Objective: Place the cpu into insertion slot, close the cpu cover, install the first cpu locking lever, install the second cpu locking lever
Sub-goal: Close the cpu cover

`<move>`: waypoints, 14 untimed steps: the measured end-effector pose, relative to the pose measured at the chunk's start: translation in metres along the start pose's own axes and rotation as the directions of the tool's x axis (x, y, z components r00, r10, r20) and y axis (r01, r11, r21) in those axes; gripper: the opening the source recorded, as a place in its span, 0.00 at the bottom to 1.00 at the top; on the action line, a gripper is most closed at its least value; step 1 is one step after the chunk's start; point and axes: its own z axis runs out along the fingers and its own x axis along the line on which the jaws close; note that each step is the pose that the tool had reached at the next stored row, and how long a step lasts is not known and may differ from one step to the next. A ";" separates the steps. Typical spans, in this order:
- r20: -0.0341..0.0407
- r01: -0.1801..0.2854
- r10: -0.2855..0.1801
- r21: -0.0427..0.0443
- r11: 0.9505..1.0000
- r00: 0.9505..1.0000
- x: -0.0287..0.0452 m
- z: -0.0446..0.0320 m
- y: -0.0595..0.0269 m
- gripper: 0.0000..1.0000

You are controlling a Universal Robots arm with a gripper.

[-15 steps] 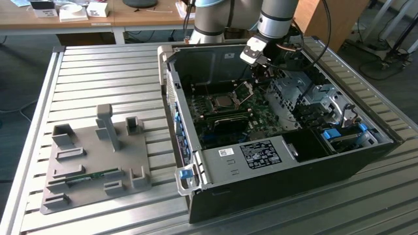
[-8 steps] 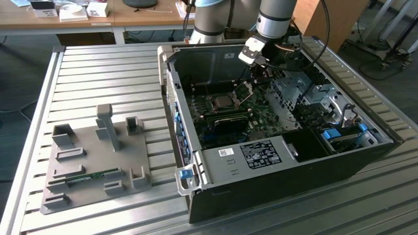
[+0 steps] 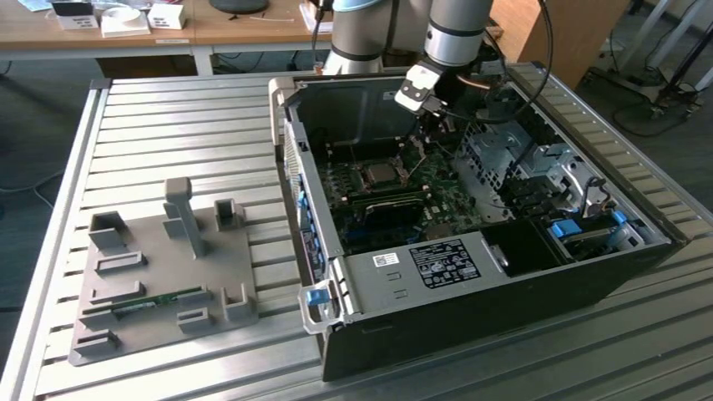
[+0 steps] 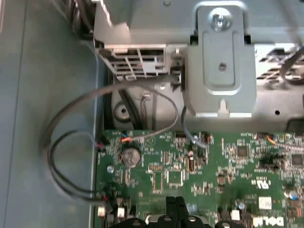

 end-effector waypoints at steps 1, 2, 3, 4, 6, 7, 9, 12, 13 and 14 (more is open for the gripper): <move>0.000 0.000 0.000 -0.003 1.000 1.000 0.0000 -0.0002 -0.0029 0.11; -0.001 0.000 0.000 -0.006 1.000 1.000 0.0000 -0.0003 -0.0055 0.11; -0.001 0.000 0.000 -0.007 1.000 1.000 0.0000 -0.0003 -0.0065 0.11; -0.001 0.000 0.000 -0.007 1.000 1.000 0.0000 -0.0004 -0.0069 0.11; -0.001 0.000 0.000 -0.007 1.000 1.000 0.0000 -0.0005 -0.0070 0.11; -0.001 0.000 0.000 -0.007 1.000 1.000 0.0000 -0.0005 -0.0071 0.11; -0.001 0.000 0.000 -0.007 1.000 1.000 0.0000 -0.0005 -0.0071 0.11; 0.000 0.000 0.000 -0.002 1.000 1.000 0.0000 -0.0006 -0.0072 0.11; 0.000 0.000 0.000 -0.002 1.000 1.000 0.0000 -0.0006 -0.0072 0.11; 0.000 0.000 0.000 -0.002 1.000 1.000 0.0000 -0.0005 -0.0072 0.11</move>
